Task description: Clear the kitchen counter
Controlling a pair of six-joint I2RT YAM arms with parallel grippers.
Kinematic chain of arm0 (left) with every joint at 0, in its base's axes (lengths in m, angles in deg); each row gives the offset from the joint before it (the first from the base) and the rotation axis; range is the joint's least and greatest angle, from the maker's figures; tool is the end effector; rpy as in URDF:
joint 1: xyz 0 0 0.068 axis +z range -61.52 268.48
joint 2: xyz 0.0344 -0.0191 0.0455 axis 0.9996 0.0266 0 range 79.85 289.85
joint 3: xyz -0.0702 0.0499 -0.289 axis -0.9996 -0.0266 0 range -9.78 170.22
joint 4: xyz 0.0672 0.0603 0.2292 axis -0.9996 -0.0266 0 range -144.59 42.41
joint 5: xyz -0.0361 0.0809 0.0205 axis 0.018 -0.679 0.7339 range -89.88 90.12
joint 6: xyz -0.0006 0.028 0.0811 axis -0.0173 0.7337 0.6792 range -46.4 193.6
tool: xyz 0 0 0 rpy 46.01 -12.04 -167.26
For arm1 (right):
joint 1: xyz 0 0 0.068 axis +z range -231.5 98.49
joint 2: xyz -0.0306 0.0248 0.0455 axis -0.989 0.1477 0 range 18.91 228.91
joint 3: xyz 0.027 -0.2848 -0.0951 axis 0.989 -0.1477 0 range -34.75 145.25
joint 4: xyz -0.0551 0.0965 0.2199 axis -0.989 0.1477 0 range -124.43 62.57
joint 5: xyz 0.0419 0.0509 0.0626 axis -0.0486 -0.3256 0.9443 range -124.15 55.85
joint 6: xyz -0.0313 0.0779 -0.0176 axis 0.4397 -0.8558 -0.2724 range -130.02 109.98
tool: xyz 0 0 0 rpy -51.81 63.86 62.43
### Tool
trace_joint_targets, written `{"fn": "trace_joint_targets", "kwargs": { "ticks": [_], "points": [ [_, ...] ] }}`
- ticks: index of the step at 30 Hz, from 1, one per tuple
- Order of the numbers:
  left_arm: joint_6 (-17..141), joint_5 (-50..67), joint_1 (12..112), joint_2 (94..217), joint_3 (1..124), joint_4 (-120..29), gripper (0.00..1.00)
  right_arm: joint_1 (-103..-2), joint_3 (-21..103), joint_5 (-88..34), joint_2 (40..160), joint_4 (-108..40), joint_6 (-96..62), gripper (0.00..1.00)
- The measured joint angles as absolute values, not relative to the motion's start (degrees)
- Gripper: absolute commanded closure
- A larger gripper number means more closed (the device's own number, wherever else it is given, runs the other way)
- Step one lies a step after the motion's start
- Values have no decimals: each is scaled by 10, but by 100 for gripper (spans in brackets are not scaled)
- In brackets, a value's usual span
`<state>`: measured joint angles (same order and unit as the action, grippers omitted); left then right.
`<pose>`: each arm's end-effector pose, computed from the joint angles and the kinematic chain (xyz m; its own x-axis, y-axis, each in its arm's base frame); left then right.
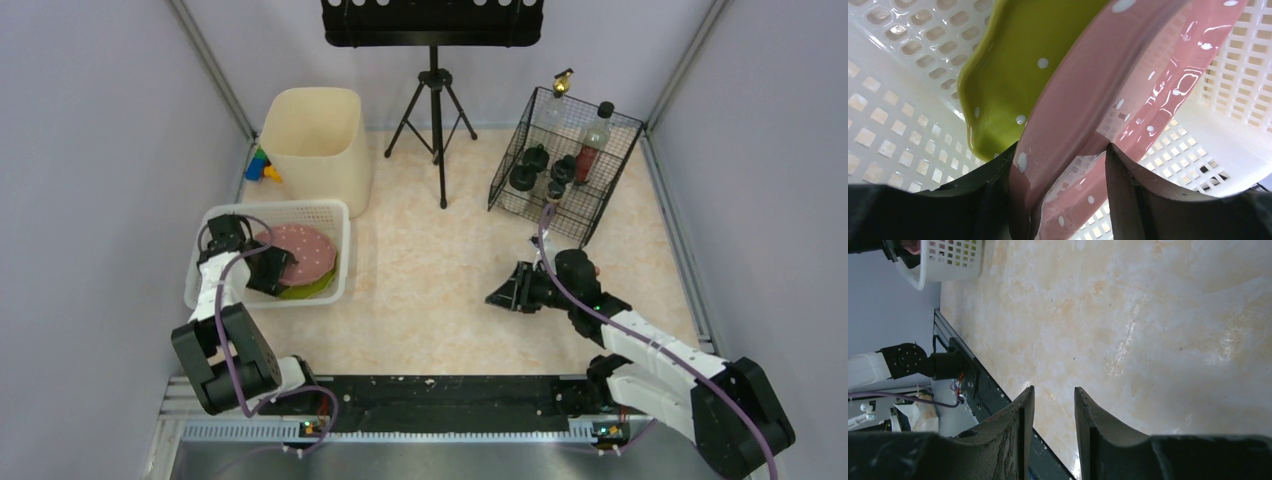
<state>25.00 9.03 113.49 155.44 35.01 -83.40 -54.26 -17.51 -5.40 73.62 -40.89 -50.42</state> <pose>0.2164 0.0879 0.1957 -0.2784 -0.9477 -0.1559 -0.8634 0.3181 -0.3917 0.1512 0.1188 0.1892 -0.8465 0.2032 -0.4920 -0.2878 0.6027 0.7442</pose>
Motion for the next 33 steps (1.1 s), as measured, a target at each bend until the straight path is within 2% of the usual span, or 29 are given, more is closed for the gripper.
{"fn": "trace_joint_targets", "kwargs": {
  "ticks": [8, 16, 33],
  "points": [
    [235, 48, 1117, 1548, 371, -863, 40, -543, -175, -55, 728, -407, -506, 64],
    [220, -13, 1113, 1564, 406, -902, 33, -543, -175, -56, 726, -406, -506, 63],
    [223, -39, 1088, 1578, 416, -908, 31, -543, -186, -56, 725, -415, -508, 60]
  ]
}}
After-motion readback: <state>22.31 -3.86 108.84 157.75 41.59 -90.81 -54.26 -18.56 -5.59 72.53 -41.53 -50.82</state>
